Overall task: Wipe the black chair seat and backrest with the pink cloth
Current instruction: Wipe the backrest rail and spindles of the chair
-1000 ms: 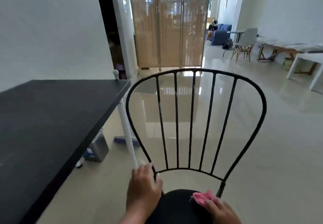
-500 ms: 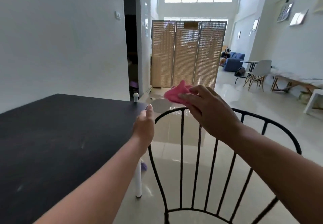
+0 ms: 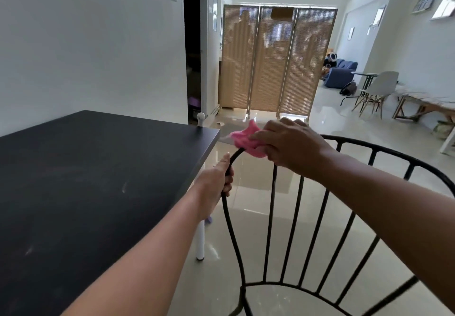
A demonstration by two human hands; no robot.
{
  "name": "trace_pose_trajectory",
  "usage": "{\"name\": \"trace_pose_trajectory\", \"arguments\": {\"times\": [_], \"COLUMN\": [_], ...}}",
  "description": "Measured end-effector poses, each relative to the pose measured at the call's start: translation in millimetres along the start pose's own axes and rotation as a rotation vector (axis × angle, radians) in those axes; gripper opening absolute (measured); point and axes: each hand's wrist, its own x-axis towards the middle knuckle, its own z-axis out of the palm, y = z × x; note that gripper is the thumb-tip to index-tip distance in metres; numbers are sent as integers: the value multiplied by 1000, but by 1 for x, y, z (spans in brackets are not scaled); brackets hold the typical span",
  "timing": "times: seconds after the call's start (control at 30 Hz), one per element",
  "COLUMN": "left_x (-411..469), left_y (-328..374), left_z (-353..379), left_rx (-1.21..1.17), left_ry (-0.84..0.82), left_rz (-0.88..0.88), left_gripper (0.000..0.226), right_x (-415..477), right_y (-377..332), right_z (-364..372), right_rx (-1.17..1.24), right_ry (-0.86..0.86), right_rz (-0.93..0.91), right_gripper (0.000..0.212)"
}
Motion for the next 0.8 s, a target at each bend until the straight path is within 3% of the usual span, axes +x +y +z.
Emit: {"name": "trace_pose_trajectory", "arguments": {"times": [0.07, 0.23, 0.33, 0.53, 0.63, 0.8], "left_x": [-1, -4, -1, 0, -3, -6], "left_y": [1, 7, 3, -3, -4, -8], "left_z": [-1, -1, -1, 5, 8, 12], "left_rx": [-7, -7, -30, 7, 53, 92], "left_ry": [-25, -65, -58, 30, 46, 35], "left_rz": [-2, -42, -31, 34, 87, 166], "left_gripper": [43, 47, 50, 50, 52, 55], "right_x": [-5, -13, 3, 10, -14, -9], "right_y": [11, 17, -2, -6, 16, -8], "right_z": [-9, -3, 21, 12, 12, 35], "right_rx": [-60, -305, -329, -291, -321, -311], "right_ry": [-44, -130, -106, 19, 44, 288], "right_rz": [40, -5, 47, -24, 101, 381], "right_gripper": [39, 81, 60, 49, 61, 36]}}
